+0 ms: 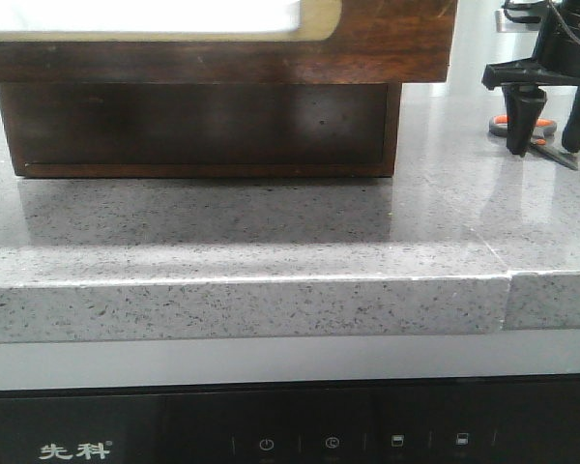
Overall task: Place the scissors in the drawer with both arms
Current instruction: 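Lower the right gripper over the scissors and grasp them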
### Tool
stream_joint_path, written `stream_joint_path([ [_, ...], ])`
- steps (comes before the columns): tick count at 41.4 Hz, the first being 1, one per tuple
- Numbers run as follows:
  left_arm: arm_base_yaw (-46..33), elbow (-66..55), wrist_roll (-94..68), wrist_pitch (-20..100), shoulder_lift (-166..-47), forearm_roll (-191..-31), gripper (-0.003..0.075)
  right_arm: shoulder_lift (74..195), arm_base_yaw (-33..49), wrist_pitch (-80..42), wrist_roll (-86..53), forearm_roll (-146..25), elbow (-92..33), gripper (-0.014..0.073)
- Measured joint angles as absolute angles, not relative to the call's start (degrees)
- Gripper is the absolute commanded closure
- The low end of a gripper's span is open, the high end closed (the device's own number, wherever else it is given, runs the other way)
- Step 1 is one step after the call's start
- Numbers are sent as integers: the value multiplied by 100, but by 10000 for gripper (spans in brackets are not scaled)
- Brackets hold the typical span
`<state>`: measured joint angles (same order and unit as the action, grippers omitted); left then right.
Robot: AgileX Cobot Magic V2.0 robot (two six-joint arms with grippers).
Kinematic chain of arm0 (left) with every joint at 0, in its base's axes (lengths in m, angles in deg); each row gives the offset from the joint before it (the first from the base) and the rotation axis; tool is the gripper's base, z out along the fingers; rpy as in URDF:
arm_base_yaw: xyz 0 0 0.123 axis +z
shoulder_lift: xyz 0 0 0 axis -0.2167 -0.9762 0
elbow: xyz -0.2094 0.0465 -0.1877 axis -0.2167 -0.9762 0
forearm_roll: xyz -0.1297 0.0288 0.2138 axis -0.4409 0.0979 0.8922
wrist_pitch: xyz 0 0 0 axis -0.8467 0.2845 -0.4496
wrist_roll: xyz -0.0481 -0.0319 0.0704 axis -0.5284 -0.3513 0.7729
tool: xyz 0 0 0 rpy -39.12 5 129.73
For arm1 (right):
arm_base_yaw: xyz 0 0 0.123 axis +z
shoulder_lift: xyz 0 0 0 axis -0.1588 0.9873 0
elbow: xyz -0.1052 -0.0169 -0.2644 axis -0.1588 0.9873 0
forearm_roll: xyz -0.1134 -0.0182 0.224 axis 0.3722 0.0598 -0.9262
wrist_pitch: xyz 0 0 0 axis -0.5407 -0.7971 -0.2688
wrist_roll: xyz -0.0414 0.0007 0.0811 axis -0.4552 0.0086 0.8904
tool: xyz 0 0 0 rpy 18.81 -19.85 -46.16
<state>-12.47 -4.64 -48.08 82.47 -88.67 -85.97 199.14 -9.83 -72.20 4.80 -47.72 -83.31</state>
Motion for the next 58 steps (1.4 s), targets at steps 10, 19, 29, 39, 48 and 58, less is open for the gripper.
stream_joint_path([
  [10,-1247,-464,-4808,8247,-8867,-8597,209,19914,-997,-7175,480,-4774,-8341,202],
  [19,-1247,-464,-4808,8247,-8867,-8597,209,19914,-1091,-7175,480,-4810,-8341,202],
  [29,-1247,-464,-4818,8247,-8867,-8597,209,19988,-1103,-7177,480,-4961,-8378,204],
  [39,-1247,-464,-4818,8247,-8867,-8597,209,19999,-1116,-7188,470,-4947,-8389,412],
  [48,-1247,-464,-4818,8247,-8867,-8597,209,20008,-1153,-7155,470,-4869,-8389,533],
  [58,-1247,-464,-4818,8247,-8867,-8597,209,19998,-1153,-7155,470,-4869,-8389,537],
])
